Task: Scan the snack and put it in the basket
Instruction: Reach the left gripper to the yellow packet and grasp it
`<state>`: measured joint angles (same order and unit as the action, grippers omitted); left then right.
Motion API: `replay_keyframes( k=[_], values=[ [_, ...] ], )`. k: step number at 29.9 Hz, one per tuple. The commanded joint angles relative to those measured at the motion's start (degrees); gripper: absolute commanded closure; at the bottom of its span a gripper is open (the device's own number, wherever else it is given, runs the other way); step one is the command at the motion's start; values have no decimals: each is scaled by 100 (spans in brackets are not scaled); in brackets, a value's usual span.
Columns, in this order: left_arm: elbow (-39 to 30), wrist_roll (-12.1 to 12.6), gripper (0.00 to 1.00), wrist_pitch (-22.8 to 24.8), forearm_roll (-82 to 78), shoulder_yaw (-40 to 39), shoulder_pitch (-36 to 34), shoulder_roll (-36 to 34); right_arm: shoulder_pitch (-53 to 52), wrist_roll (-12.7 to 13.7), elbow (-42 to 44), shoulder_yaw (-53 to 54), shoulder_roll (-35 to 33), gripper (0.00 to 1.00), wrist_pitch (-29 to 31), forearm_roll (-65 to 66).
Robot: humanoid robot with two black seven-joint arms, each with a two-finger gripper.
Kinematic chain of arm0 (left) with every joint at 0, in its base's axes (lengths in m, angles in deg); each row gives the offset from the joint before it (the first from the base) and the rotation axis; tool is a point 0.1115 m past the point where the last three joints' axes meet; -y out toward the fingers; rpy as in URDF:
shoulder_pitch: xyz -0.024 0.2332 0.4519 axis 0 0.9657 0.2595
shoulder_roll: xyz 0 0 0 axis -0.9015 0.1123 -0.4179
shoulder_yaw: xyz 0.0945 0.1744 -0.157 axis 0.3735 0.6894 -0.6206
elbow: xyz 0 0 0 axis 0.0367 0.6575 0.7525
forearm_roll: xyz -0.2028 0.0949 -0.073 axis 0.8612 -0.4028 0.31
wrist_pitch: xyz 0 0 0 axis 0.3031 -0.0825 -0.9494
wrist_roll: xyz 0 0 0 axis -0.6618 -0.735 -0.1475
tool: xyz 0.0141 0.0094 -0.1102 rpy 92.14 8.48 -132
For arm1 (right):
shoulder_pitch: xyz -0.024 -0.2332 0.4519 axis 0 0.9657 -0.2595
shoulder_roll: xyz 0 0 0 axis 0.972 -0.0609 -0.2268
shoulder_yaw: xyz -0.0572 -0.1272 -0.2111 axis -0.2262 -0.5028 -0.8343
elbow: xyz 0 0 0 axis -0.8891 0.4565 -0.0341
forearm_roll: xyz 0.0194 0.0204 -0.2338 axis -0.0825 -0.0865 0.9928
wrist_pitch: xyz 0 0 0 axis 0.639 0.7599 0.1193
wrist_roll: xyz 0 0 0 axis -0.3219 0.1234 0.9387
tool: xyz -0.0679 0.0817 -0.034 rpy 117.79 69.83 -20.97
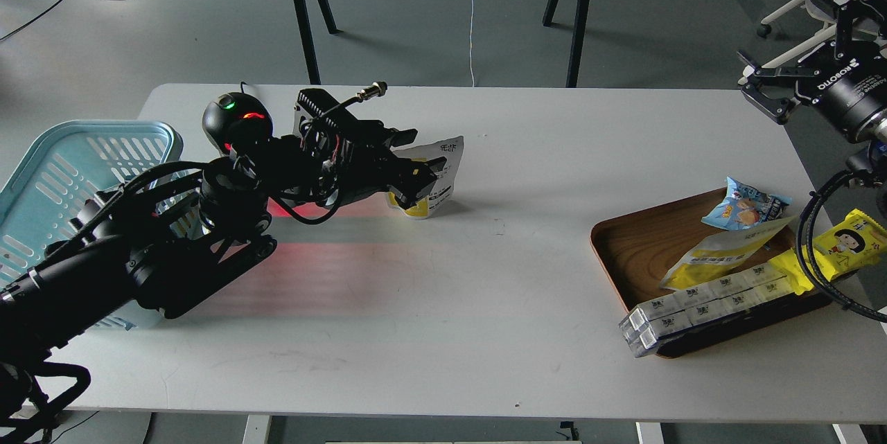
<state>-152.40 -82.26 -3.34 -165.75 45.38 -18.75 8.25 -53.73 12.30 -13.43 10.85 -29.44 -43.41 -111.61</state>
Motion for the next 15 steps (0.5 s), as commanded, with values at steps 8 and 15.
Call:
replay_keyframes(
  k=[8, 15],
  values=[
    [0, 0, 96, -9, 0, 0, 185, -8, -1, 0, -2, -1, 14, 2, 0, 0],
    [-8, 0, 99, -18, 0, -9, 247, -52, -1, 0, -2, -10, 14, 2, 0, 0]
  ],
)
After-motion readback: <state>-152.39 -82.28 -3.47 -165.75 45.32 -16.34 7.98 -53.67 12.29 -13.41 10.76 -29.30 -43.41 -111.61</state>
